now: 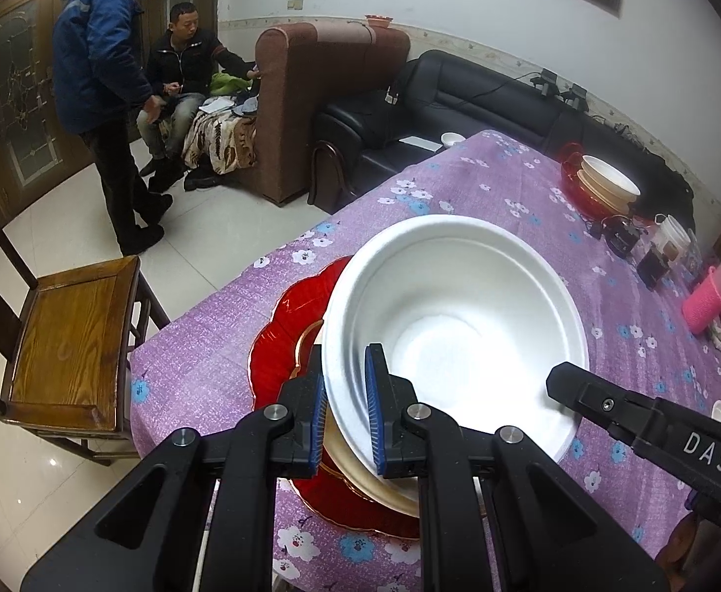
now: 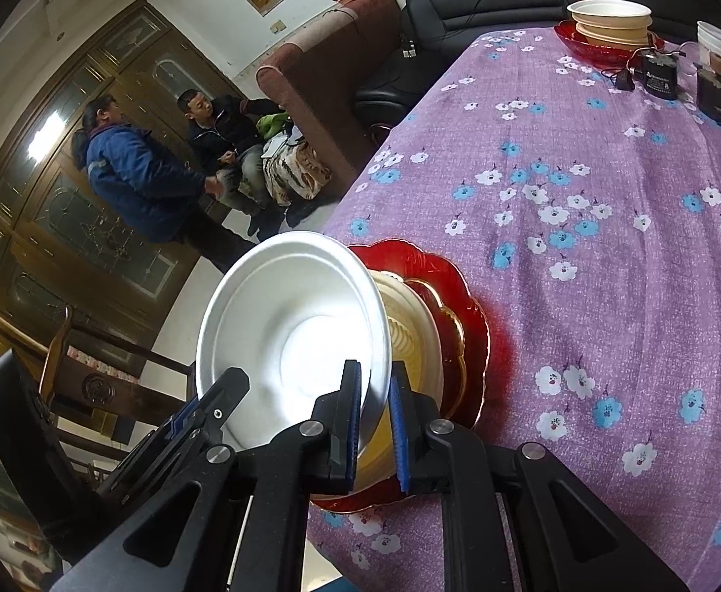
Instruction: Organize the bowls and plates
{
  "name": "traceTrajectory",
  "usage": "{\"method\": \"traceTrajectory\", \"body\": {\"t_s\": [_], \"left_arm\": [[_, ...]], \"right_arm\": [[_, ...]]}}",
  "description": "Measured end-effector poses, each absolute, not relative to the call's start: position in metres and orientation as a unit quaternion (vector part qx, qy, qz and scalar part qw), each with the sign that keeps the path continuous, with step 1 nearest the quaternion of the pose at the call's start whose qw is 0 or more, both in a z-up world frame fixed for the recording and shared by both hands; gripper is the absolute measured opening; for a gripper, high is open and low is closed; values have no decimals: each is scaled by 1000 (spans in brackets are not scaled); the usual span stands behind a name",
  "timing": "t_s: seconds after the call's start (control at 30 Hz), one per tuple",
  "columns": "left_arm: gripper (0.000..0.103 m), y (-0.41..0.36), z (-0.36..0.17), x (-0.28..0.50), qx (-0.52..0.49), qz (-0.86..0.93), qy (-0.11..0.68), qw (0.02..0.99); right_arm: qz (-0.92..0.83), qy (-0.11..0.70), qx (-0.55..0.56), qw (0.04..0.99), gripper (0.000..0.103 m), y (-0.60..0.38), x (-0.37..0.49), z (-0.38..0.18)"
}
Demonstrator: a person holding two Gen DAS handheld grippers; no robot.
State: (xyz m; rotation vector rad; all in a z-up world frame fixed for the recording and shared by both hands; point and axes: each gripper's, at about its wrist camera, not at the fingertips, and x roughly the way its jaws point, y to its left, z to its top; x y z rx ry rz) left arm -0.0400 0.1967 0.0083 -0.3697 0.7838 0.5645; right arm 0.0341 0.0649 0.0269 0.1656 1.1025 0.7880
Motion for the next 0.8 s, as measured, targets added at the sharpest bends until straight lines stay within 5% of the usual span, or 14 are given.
{"method": "traceTrajectory", "body": {"t_s": [0.8], "left_arm": [[18,203,17,-38,-189,276,365,869]], "right_arm": [[357,506,73,782,14,70,41,29]]}}
